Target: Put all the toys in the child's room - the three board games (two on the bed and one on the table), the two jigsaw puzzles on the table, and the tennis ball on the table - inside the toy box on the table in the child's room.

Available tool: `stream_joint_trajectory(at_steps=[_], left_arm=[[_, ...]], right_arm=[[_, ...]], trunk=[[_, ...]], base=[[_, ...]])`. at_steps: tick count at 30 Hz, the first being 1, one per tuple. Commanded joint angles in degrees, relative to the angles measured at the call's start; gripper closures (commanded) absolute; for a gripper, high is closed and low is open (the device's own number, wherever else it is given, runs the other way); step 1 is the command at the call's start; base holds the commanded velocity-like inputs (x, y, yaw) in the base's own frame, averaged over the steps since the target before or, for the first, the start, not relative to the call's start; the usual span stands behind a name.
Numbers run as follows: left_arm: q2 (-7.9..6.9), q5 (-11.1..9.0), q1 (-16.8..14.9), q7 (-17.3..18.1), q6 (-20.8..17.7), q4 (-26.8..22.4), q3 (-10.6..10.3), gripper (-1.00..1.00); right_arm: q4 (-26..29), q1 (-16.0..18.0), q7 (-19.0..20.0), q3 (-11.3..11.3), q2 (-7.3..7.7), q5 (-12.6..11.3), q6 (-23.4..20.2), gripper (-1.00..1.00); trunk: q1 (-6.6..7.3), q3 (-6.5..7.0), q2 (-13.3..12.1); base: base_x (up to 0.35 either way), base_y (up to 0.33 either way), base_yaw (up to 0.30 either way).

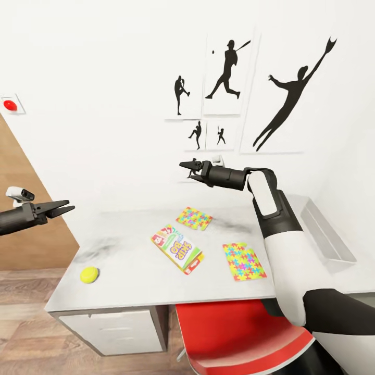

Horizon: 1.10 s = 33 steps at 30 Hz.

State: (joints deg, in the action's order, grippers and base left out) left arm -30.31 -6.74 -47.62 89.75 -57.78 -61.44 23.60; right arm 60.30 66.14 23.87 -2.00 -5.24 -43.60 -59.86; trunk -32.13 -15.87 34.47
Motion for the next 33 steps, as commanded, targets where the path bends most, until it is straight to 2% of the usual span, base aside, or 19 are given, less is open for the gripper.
stream_joint_trajectory(at_steps=[1,17,23,33], left_arm=[[0.00,0.1,0.0,0.3,-0.6,0.0,0.0,-1.00],[-0.02,0.5,0.0,0.3,-0.6,0.1,-0.1,-1.00],[-0.02,0.8,1.3,0.3,-0.4,0.5,0.0,-1.00],[-0.02,0.6,3.6,0.3,4.2,0.8,0.0,-1.00]], right_arm=[[0.0,0.1,0.6,0.1,0.01,0.6,-0.1,-1.00],[0.0,0.0,0.6,0.1,0.00,0.6,-0.1,-1.00],[0.1,-1.1,0.7,0.1,0.27,0.7,-0.1,-1.00],[2.9,-3.8,1.1,0.5,0.89,0.1,-0.1,-1.00]], trunk=[[-0.02,0.01,0.1],[-0.02,1.53,0.1],[-0.02,2.11,0.1],[-0.02,3.06,0.1]], base=[[0.000,0.000,0.000],[0.000,0.000,0.000],[0.000,0.000,0.000],[0.000,0.000,0.000]])
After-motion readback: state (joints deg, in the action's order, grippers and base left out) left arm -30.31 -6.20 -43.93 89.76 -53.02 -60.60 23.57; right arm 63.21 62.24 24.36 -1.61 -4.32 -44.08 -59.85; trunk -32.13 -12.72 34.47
